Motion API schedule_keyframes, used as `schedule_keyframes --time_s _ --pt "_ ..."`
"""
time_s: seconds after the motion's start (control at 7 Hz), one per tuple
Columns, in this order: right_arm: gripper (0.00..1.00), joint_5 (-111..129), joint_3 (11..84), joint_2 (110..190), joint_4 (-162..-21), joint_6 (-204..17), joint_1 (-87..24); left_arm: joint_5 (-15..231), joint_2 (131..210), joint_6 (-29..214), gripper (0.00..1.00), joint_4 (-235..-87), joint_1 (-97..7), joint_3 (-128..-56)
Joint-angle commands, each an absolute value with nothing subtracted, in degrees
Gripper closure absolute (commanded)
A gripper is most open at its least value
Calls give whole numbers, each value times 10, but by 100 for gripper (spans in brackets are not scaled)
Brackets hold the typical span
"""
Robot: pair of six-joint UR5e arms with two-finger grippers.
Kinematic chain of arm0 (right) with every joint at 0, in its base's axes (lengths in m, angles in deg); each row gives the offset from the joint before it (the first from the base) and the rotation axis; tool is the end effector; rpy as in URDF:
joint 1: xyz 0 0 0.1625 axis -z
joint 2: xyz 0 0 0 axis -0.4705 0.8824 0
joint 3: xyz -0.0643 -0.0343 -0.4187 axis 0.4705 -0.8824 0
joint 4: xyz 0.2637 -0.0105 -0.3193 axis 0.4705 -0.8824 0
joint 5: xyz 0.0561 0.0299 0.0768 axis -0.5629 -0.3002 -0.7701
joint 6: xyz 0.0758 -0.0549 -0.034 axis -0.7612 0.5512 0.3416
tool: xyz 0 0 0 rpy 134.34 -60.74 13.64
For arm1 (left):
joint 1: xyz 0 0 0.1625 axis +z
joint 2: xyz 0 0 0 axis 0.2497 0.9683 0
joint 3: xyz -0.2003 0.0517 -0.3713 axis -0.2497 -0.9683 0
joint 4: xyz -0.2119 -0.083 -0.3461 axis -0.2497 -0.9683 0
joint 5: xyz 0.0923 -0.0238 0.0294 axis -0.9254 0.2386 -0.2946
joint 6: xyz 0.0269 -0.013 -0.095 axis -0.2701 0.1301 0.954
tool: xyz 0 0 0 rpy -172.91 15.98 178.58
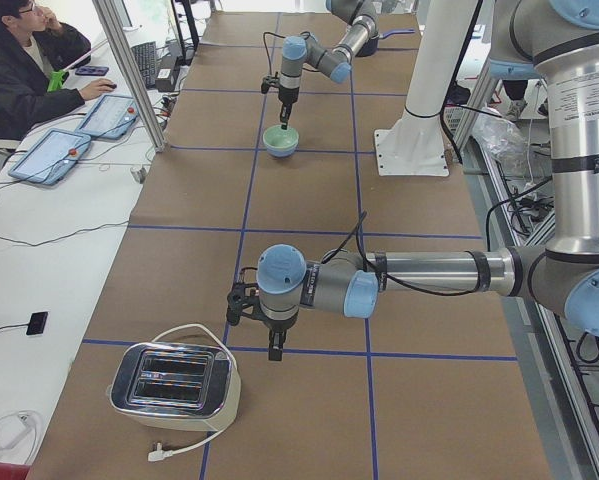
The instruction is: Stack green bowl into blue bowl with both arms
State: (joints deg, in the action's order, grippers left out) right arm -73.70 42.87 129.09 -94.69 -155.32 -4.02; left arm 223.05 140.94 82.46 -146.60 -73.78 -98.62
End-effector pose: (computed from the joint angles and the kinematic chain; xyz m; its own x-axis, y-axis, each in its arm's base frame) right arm -0.5539 -0.4722 0.2212 0.6061 0.1532 0.7805 -0.2152 0.9763 -0.0244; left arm -0.0479 -0.4295 0.6496 0.6857 0.0481 -0.7263 0.0296 0.9951 0.0939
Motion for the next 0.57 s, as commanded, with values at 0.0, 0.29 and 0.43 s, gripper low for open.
schedule_keyframes --time_s 0.0,0.29,0.43 --pt "30 -736 429 1293 -941 -1569 -41 2230 1409 825 2 -1466 -738 -986" --pt "0 -730 436 1291 -944 -1563 -57 2229 1409 825 2 -1465 -738 -985" --pt "0 -756 440 1292 -947 -1557 -80 2229 1409 825 2 -1465 -738 -984"
